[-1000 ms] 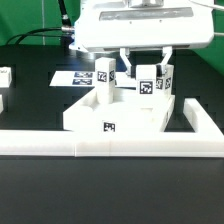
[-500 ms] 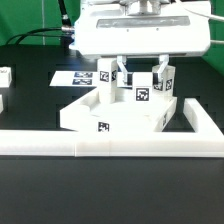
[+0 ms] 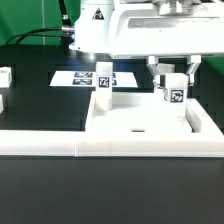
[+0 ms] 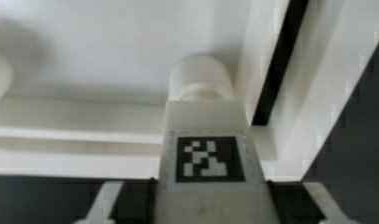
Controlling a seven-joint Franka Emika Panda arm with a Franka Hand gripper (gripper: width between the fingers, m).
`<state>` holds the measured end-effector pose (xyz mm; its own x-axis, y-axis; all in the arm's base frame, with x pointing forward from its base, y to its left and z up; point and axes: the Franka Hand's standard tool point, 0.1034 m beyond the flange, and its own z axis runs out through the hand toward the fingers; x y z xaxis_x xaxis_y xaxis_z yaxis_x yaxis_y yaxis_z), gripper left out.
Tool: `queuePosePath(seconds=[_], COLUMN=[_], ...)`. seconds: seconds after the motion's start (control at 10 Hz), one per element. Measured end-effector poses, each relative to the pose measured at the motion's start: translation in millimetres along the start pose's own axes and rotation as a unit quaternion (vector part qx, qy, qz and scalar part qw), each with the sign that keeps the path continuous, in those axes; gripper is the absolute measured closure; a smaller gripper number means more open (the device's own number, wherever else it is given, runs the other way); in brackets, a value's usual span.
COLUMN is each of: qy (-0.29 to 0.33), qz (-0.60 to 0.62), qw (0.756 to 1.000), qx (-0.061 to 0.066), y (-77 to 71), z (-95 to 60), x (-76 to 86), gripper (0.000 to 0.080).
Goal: Assemble square table
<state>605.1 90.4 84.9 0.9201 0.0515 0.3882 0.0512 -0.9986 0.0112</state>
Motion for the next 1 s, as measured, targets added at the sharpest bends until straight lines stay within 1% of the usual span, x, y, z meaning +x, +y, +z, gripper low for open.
queuePosePath(seconds=[0.7, 0.8, 0.9, 1.0], qy=[-0.004, -0.02, -0.022, -0.026], qz=[0.003, 0.011, 0.019, 0.026], qw=[1.0, 1.0, 1.0, 0.999], qx=[0.0, 0.005, 0.007, 0.009], y=[1.1, 0.3, -2.0, -3.8], z=[0.8, 1.7, 3.6, 4.4], x=[-1.2, 2.1, 9.8, 12.6], gripper=[0.0503, 0.0503, 0.0503, 0.0503])
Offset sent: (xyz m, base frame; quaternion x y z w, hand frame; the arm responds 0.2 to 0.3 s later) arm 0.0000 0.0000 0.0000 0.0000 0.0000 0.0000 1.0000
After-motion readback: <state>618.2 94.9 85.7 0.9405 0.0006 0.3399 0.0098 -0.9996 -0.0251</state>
